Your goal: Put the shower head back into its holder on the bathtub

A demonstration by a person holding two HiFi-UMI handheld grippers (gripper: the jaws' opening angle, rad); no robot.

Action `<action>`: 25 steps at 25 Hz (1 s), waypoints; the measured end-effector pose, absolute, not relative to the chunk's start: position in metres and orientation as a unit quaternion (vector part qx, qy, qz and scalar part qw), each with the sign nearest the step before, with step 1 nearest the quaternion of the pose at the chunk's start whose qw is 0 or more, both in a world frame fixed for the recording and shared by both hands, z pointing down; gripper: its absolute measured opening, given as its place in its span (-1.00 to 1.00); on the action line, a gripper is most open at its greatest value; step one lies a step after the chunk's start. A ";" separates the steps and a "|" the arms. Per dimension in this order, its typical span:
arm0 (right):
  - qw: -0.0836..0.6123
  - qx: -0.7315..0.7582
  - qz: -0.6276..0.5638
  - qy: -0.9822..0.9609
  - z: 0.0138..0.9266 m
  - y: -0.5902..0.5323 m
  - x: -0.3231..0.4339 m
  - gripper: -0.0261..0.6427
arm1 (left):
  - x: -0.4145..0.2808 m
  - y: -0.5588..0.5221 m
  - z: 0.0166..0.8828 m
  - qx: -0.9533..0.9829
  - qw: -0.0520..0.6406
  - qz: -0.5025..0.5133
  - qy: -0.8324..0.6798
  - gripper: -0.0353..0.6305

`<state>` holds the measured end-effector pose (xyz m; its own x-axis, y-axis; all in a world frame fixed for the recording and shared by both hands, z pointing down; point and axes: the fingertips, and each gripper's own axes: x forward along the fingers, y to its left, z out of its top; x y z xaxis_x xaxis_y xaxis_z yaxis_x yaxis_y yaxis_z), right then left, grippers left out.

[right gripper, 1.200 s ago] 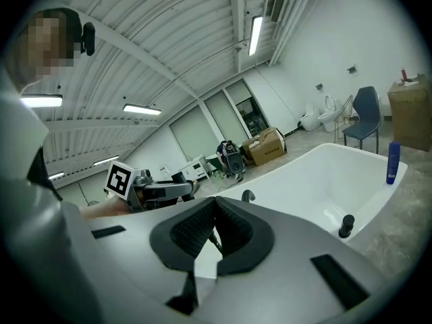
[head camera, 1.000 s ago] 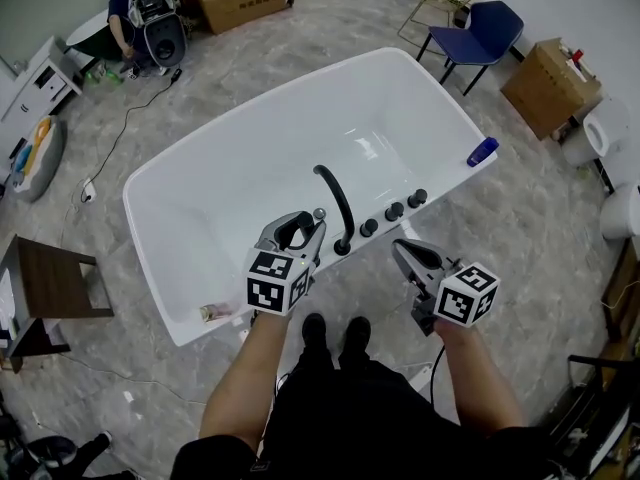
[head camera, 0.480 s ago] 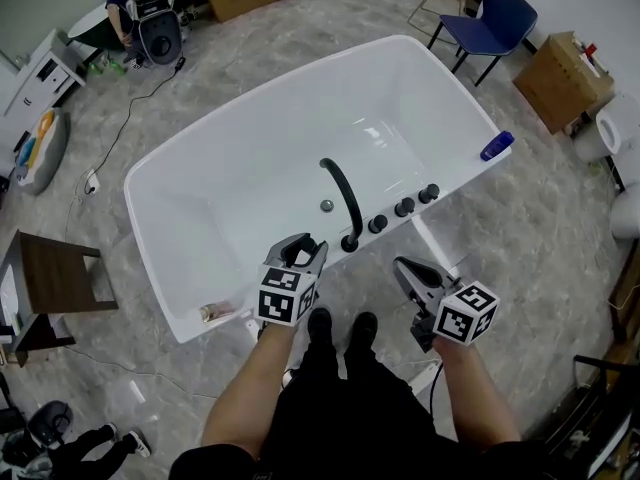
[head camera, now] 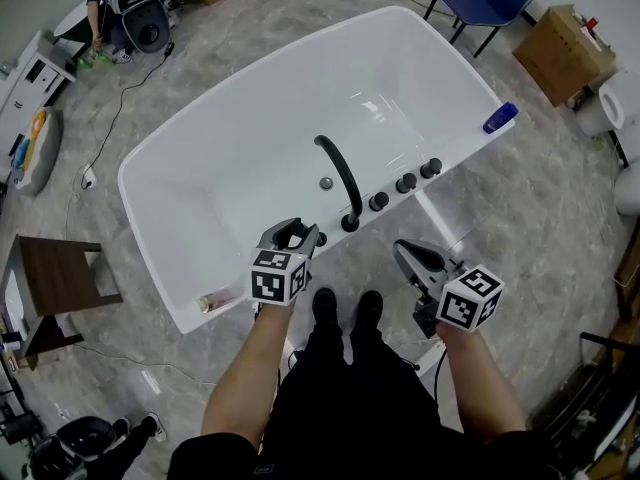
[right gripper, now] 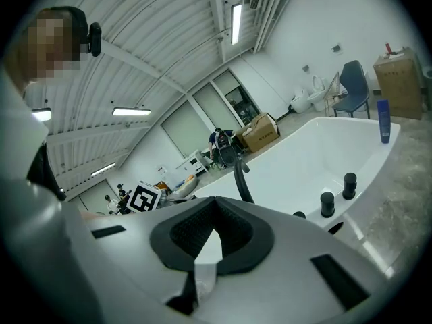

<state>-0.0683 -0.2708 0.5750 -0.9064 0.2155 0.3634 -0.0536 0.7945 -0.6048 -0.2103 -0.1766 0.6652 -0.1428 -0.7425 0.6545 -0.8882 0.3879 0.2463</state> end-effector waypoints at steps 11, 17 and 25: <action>0.218 -0.042 0.326 -0.919 0.582 -0.264 -0.066 -0.87 | -0.199 -0.178 0.704 0.552 0.390 0.132 -0.725 -0.43; 0.232 -0.037 0.331 -0.914 0.593 -0.261 -0.055 -0.87 | -0.193 -0.181 0.730 0.552 0.402 0.149 -0.715 -0.43; 0.244 -0.023 0.338 -0.908 0.604 -0.265 -0.045 -0.87 | -0.190 -0.181 0.764 0.551 0.422 0.170 -0.699 -0.42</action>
<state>-0.0452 -0.2655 0.6045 -0.8793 0.2080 0.4283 -0.1228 0.7700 -0.6261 -0.1900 -0.1808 0.7644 -0.0362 -0.6276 0.7777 -0.9149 0.3339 0.2268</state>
